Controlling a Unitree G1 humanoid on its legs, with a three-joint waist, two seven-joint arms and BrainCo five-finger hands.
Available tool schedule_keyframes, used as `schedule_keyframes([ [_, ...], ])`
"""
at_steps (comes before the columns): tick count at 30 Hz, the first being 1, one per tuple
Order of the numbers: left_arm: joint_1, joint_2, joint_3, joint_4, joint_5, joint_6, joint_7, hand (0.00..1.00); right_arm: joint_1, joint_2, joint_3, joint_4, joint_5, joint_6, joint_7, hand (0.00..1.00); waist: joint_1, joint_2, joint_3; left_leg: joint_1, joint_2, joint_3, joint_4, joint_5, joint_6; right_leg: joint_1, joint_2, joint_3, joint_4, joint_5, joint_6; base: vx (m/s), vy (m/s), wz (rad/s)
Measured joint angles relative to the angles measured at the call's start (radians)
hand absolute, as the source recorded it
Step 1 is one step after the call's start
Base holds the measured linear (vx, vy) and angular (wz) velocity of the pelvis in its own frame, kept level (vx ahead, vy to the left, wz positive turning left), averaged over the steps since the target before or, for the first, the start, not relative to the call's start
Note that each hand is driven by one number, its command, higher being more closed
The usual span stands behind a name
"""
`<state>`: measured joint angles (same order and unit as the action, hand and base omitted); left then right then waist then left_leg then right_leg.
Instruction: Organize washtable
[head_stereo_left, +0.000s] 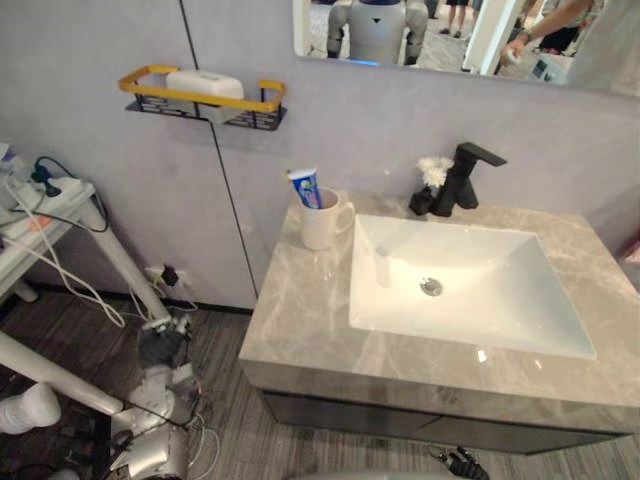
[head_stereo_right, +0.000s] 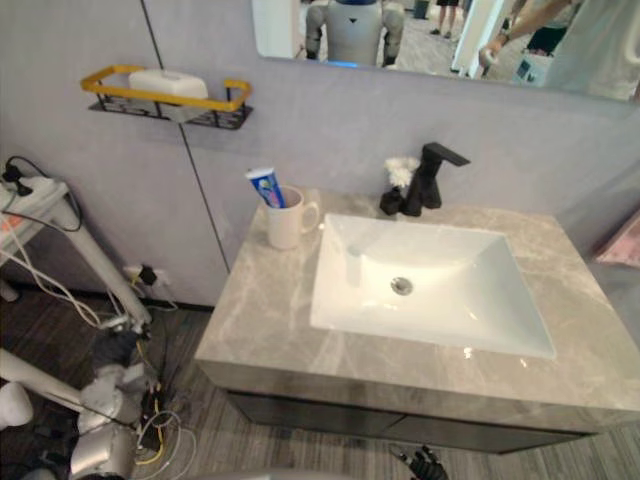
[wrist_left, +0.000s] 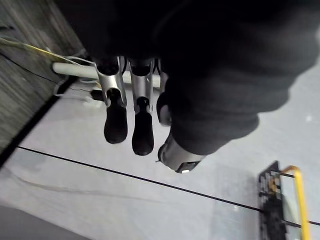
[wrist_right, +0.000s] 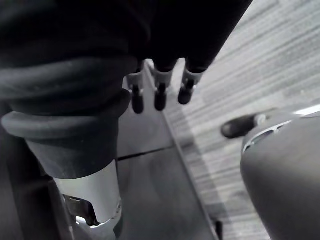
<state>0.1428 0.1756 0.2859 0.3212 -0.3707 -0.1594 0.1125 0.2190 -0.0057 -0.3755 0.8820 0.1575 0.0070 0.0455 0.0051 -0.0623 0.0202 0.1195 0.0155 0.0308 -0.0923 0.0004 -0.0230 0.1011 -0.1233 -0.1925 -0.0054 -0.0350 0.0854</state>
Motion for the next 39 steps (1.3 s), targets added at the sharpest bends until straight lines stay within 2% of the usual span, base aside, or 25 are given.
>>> schedule_keyframes([
  [5, 0.005, -0.021, -0.006, 0.183, 0.137, 0.029, -0.004, 0.0, -0.007, -0.002, -0.005, -0.003, 0.0, 0.0, -0.001, 0.0, 0.007, 0.001, 0.0, 0.0, 0.0, -0.002, -0.001, 0.0, 0.0, 0.0, 0.0, -0.002, 0.0, -0.001, 0.001, -0.03, -0.017, 0.01],
  [9, 0.005, -0.039, -0.062, 0.39, 0.3, 0.058, -0.004, 0.0, -0.02, -0.004, -0.011, 0.009, -0.001, -0.001, -0.002, 0.0, 0.005, 0.003, 0.001, 0.0, -0.002, -0.002, 0.0, 0.001, 0.0, 0.0, -0.001, -0.001, -0.003, -0.001, 0.001, 0.0, 0.0, 0.0],
  [14, 0.012, -0.065, -0.099, 0.521, 0.409, 0.076, -0.004, 0.0, -0.052, -0.016, -0.012, 0.072, -0.003, -0.003, -0.006, 0.0, -0.006, 0.007, 0.004, 0.001, -0.001, -0.001, 0.0, 0.0, -0.001, 0.001, 0.002, 0.001, -0.016, 0.001, 0.003, 0.0, 0.0, 0.0],
  [17, 0.014, -0.065, -0.102, 0.569, 0.44, 0.082, -0.004, 0.0, -0.064, -0.022, -0.015, 0.084, -0.004, -0.004, -0.023, 0.0, -0.019, 0.014, 0.008, 0.001, 0.0, 0.001, 0.0, 0.0, -0.001, 0.0, 0.002, 0.004, -0.017, 0.001, 0.003, 0.0, 0.0, 0.0],
  [25, 0.015, -0.071, -0.132, 0.638, 0.496, 0.097, -0.004, 0.0, -0.069, -0.023, -0.01, 0.091, -0.012, -0.006, -0.027, 0.0, -0.019, 0.033, 0.021, 0.016, 0.003, 0.03, 0.0, -0.004, -0.004, 0.001, 0.007, 0.033, -0.018, 0.008, 0.003, -0.02, -0.007, -0.1],
  [34, 0.015, -0.068, -0.166, 0.654, 0.495, 0.097, -0.004, 0.0, -0.079, -0.023, 0.038, 0.126, -0.05, -0.006, -0.028, 0.0, -0.016, 0.039, 0.03, 0.004, 0.007, 0.056, 0.0, -0.016, -0.011, -0.029, 0.014, 0.063, -0.013, 0.008, 0.003, -0.03, -0.017, -0.1],
  [36, 0.004, -0.067, -0.166, 0.653, 0.487, 0.096, -0.004, 0.0, -0.095, -0.022, 0.04, 0.125, -0.051, -0.006, -0.025, 0.0, -0.016, 0.034, 0.049, -0.016, 0.004, 0.054, 0.017, -0.023, -0.009, -0.072, 0.008, 0.068, 0.07, -0.027, 0.004, 0.0, -0.007, 0.0],
  [37, -0.012, -0.067, -0.171, 0.653, 0.483, 0.096, -0.003, 0.0, -0.109, -0.022, 0.041, 0.124, -0.052, -0.006, -0.025, 0.0, -0.018, 0.026, 0.07, -0.045, 0.003, 0.047, 0.059, -0.032, -0.001, -0.114, -0.004, 0.081, 0.153, -0.064, 0.007, -0.04, -0.017, 0.07],
  [39, -0.03, -0.069, -0.185, 0.651, 0.469, 0.097, -0.002, 0.0, -0.123, -0.023, 0.057, 0.118, -0.051, -0.007, -0.023, 0.0, -0.015, 0.024, 0.09, -0.089, 0.003, 0.027, 0.113, -0.055, -0.002, -0.178, 0.003, 0.162, 0.267, -0.09, -0.001, -0.04, 0.007, 0.25],
])
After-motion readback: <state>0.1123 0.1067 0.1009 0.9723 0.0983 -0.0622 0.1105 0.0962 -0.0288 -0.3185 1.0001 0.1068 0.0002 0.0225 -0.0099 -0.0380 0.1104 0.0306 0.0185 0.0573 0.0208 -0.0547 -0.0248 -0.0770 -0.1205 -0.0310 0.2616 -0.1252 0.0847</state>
